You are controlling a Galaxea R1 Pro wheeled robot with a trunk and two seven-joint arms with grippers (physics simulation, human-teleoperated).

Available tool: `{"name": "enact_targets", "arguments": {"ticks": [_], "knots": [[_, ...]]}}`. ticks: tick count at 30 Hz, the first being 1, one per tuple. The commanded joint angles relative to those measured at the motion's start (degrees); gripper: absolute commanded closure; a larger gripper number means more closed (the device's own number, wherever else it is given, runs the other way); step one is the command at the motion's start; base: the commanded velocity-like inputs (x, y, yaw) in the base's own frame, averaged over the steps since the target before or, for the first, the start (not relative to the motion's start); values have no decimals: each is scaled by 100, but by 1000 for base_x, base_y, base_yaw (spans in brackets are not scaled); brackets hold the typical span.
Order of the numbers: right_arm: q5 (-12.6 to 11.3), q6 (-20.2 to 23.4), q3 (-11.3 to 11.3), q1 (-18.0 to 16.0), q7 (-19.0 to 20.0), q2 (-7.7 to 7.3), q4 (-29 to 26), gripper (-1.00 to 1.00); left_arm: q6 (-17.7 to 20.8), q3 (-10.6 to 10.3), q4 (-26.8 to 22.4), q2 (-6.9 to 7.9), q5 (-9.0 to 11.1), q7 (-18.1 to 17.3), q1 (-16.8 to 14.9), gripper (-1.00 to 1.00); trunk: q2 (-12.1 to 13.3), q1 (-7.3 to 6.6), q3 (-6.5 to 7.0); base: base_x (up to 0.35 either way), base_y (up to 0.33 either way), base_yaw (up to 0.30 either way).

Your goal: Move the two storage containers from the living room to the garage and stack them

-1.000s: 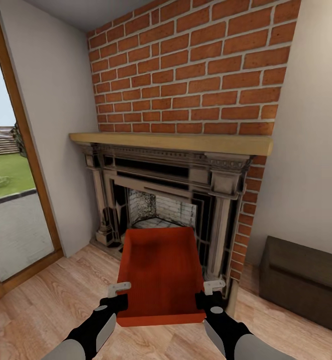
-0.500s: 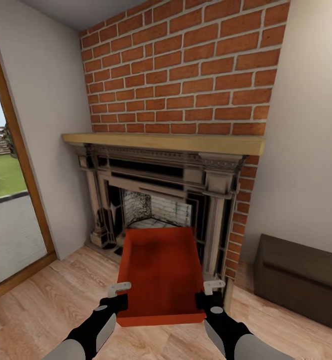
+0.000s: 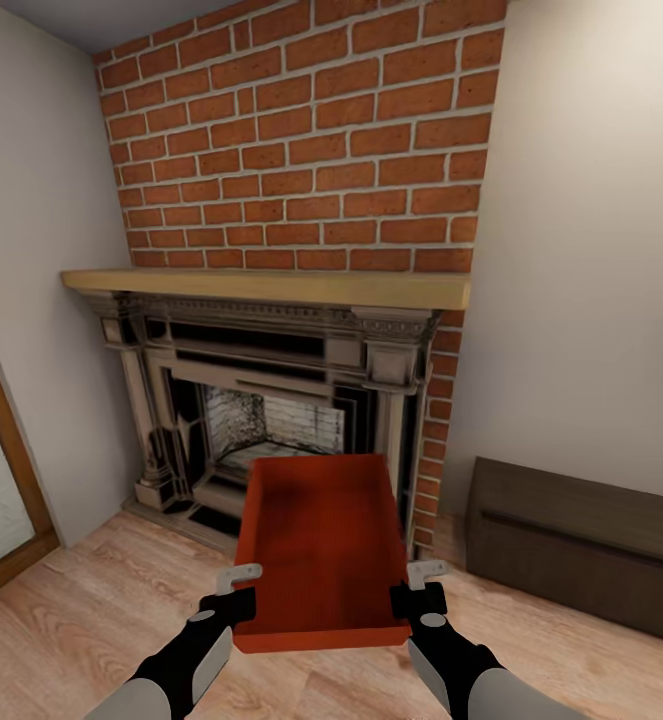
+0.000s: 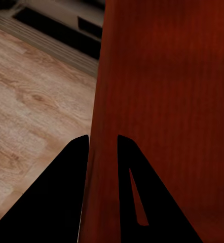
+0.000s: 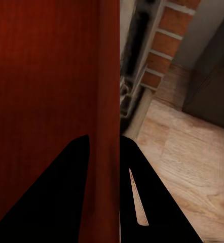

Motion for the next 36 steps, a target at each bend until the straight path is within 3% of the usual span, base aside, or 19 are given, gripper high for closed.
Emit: {"name": "enact_targets", "arguments": {"ticks": [1,5,36], "knots": [[48,-39,-105,-10,-49,3,-16,100,32,-60,3,0,74,74,4,100,-4,0,-4,0,0,-270],[50,-38,-101,-10,-49,3,-16,100,32,-68,3,-5,74,74,4,100,-4,0,7,0,0,-259],[52,-38,-96,-10,-49,3,-16,100,32,-80,3,-6,65,71,4,100,1239,-681,567,0,0,-12]]}}
